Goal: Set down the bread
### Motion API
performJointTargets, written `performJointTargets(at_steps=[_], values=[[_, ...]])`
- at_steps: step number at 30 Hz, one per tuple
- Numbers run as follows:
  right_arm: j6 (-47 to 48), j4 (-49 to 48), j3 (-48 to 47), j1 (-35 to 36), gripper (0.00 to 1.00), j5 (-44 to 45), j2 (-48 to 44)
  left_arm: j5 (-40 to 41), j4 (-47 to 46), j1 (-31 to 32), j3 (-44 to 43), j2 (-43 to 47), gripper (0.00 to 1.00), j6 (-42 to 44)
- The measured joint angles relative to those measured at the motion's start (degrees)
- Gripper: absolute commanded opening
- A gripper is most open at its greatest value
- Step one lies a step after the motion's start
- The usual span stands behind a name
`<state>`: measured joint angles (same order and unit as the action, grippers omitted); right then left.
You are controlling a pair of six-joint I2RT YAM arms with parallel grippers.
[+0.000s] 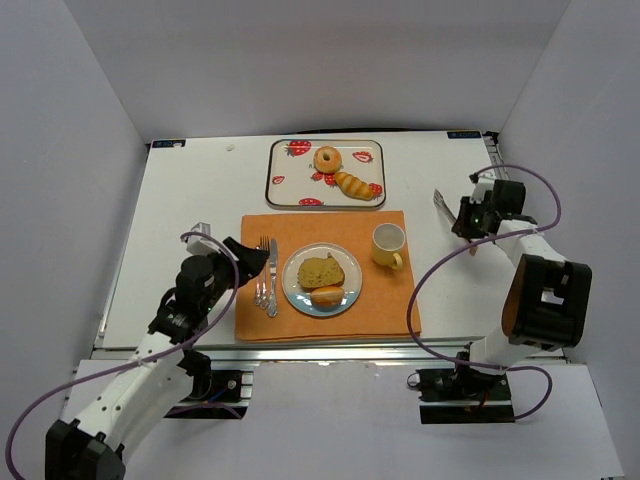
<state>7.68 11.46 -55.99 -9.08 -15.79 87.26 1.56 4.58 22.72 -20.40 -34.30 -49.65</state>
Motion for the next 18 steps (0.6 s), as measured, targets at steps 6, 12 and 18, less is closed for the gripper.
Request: performJointTargets(at_steps=[6, 12, 18], values=[[1.6, -3.7, 5.0, -0.3, 0.55, 3.3, 4.1, 0.0, 1.9, 5.9, -4.0, -9.2, 0.81, 3.6], [5.4, -4.6, 5.6, -0.7, 0.8, 3.6, 6.2, 3.8, 2.3, 16.9, -9.4, -19.9, 0.35, 6.6], [9.5, -2.8, 4.6, -1.3, 0.89, 4.2, 5.6, 6.1, 4.5, 20.6, -12.3, -25.9, 0.4, 9.8]])
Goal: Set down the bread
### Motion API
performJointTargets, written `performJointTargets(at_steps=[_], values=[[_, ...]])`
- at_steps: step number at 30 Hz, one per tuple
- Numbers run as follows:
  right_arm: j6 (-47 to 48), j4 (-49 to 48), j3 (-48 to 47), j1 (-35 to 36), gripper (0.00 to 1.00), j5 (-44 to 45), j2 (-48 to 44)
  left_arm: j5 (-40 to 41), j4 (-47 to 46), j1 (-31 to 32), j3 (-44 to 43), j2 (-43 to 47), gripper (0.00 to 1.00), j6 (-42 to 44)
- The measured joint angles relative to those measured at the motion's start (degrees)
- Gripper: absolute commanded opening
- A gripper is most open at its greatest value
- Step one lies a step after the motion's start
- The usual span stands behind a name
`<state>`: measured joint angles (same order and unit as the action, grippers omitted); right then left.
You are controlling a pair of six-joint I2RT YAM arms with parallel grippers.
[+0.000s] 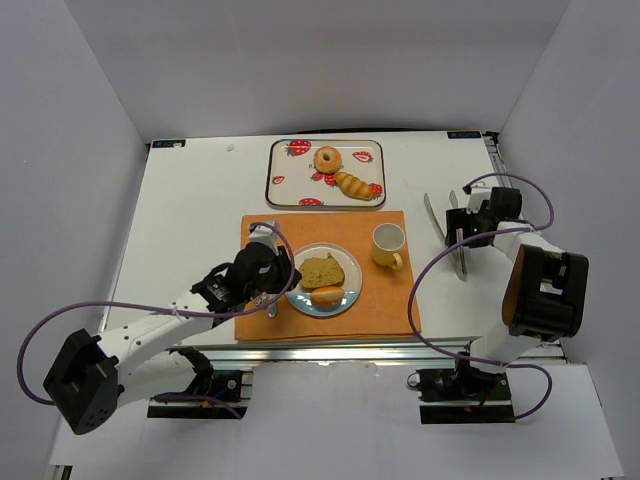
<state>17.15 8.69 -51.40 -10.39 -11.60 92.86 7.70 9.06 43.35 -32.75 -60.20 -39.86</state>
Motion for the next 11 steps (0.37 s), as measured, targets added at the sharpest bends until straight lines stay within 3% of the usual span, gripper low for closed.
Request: performJointTargets(at_steps=[3, 4, 11], values=[[1.5, 1.7, -2.5, 0.0, 0.89, 0.9, -2.1, 0.8, 0.9, 0.7, -1.1, -0.3, 0.61, 1.2], [1.8, 1.8, -3.5, 0.0, 0.89, 1.0, -3.0, 1.1, 1.2, 0.7, -1.6, -0.3, 0.64, 1.5], [3.4, -1.1, -9.2, 5.4, 0.89, 3.9, -10.1, 3.3, 1.7, 0.9, -4.1, -1.8, 0.65, 2.4]])
